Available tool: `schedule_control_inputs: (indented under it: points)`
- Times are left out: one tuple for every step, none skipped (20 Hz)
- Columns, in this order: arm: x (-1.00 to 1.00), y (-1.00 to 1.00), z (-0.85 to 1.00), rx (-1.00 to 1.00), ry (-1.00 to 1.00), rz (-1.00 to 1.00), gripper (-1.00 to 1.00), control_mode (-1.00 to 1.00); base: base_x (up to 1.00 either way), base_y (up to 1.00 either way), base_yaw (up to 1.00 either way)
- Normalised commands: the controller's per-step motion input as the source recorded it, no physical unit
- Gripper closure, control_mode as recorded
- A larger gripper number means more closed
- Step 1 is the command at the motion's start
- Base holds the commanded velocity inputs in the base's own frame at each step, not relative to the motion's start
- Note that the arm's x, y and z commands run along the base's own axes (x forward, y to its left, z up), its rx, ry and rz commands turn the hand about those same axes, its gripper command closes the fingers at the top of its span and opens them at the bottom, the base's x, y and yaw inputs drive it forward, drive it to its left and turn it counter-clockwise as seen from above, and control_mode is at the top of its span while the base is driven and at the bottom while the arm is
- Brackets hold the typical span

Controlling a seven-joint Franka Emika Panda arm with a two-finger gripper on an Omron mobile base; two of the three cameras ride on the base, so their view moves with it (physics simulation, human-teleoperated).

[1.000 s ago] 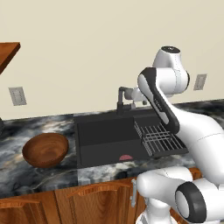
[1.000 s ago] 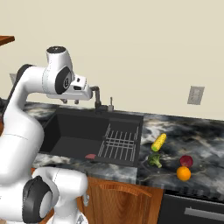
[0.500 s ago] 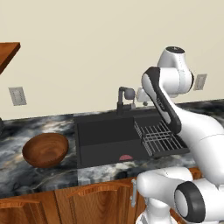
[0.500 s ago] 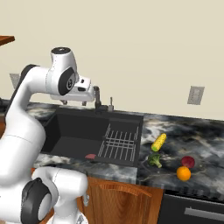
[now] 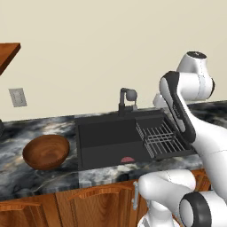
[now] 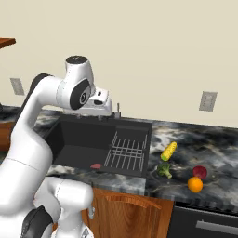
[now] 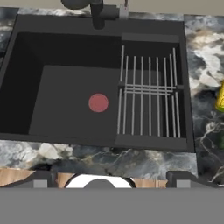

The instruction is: There is a mixed pile of frozen fruits and vegetables on the counter. Locate all the frozen vegetables and place the items in a bowl on the counter. Take all the frozen fruits and defrost them in a running sink.

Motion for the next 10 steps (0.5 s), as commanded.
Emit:
schedule_control_inputs:
  points:
    - [-0.12, -0.70, -0.15, 0.00, 0.00, 0.00, -1.00, -1.00, 0.00, 0.00, 0.00]
    - [-0.12, -0.62, -0.10, 0.00, 0.00, -0.02, -1.00, -1.00, 0.00, 0.00, 0.00]
    - [-0.10, -0.59, -0.05, -0.01, 0.00, -0.02, -1.00, -1.00, 0.00, 0.00, 0.00]
    - [-0.04, -0.60, 0.00, -0.02, 0.03, -0.01, -1.00, -1.00, 0.00, 0.00, 0.00]
    - [-0.01, -0.64, 0.00, 0.00, 0.03, 0.00, -1.00, -1.00, 0.00, 0.00, 0.00]
    - [0.00, -0.62, -0.12, 0.00, 0.00, 0.00, -1.00, -1.00, 0.00, 0.00, 0.00]
    - [0.00, -0.64, -0.13, 0.00, 0.00, 0.00, -1.00, -1.00, 0.00, 0.00, 0.00]
    - [0.00, -0.66, -0.12, 0.00, 0.00, 0.00, -1.00, -1.00, 0.00, 0.00, 0.00]
    - [0.00, -0.68, -0.14, 0.00, 0.01, 0.00, -1.00, -1.00, 0.00, 0.00, 0.00]
    - [0.00, -0.68, -0.14, 0.00, 0.03, 0.00, -1.00, -1.00, 0.00, 0.00, 0.00]
